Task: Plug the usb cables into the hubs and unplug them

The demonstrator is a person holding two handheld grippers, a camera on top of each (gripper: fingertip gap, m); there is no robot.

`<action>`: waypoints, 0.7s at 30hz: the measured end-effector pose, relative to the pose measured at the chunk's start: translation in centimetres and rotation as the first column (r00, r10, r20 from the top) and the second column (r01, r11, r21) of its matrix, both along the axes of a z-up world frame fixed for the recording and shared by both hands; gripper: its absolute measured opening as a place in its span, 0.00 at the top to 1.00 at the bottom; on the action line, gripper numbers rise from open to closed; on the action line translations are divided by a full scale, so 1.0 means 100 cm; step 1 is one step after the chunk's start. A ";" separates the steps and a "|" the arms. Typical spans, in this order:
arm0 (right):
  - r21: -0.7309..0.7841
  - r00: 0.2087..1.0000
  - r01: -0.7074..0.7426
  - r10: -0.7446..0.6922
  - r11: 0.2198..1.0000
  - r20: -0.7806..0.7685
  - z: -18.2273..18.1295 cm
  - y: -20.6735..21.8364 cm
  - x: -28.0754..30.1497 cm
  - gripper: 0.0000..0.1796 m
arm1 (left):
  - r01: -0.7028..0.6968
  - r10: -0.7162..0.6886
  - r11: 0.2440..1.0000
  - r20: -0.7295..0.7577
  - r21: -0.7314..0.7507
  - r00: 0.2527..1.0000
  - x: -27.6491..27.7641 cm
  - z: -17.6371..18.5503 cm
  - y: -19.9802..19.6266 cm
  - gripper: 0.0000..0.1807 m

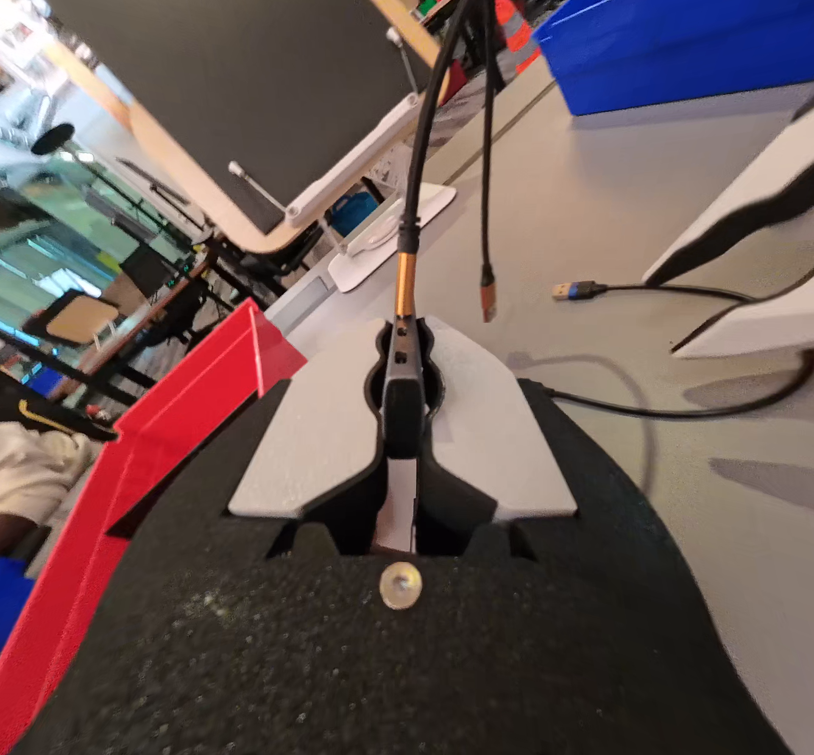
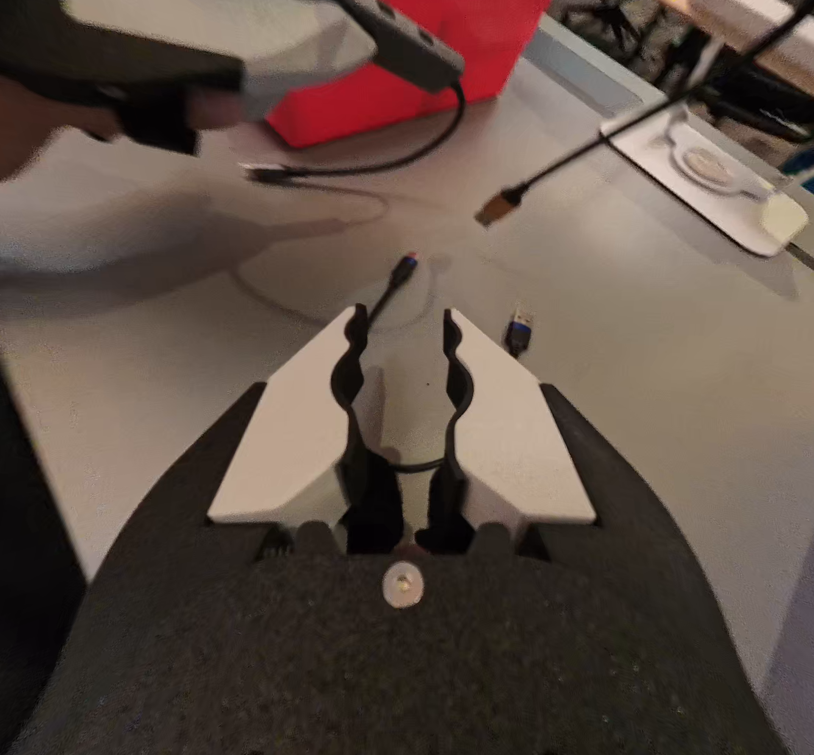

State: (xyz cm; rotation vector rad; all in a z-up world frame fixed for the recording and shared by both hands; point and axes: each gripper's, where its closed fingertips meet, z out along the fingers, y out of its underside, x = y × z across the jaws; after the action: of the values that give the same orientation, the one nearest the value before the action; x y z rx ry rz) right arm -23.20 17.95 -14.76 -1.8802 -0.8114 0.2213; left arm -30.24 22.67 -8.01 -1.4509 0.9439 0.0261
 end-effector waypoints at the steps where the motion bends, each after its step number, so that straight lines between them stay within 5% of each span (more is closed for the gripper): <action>1: -0.025 0.998 0.028 -0.027 0.999 0.050 -0.008 0.006 -0.001 0.81 | -0.019 0.019 1.000 0.021 -0.024 1.000 -0.004 0.000 0.003 0.94; 6: -0.093 0.987 0.026 -0.011 0.995 0.158 -0.032 0.029 -0.031 0.79 | -0.043 0.053 0.993 0.087 -0.113 0.995 -0.016 -0.007 0.012 0.94; 10: -0.161 0.967 0.149 -0.110 0.976 0.232 -0.049 0.049 -0.026 0.96 | -0.045 0.052 0.991 0.053 -0.126 0.997 -0.017 -0.015 0.014 0.94; 12: -0.195 0.974 0.147 -0.107 0.970 0.200 -0.050 0.050 -0.026 0.97 | -0.042 0.047 0.991 0.035 -0.124 0.998 -0.017 -0.018 0.012 0.94; 17: -0.291 0.984 -0.023 0.074 0.956 0.165 -0.048 0.031 -0.027 0.98 | 0.023 -0.023 0.997 -0.001 -0.078 1.000 -0.012 -0.018 0.006 0.94; 21: -0.293 0.959 -0.250 0.278 0.923 0.059 -0.006 -0.001 -0.022 0.98 | 0.071 -0.070 0.997 -0.075 0.009 0.995 -0.011 -0.018 0.005 0.94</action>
State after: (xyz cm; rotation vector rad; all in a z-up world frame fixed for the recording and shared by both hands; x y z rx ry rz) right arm -25.38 17.90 -15.34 -2.0563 -1.1553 0.4344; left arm -31.34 23.15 -9.79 -1.4131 1.0534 0.0336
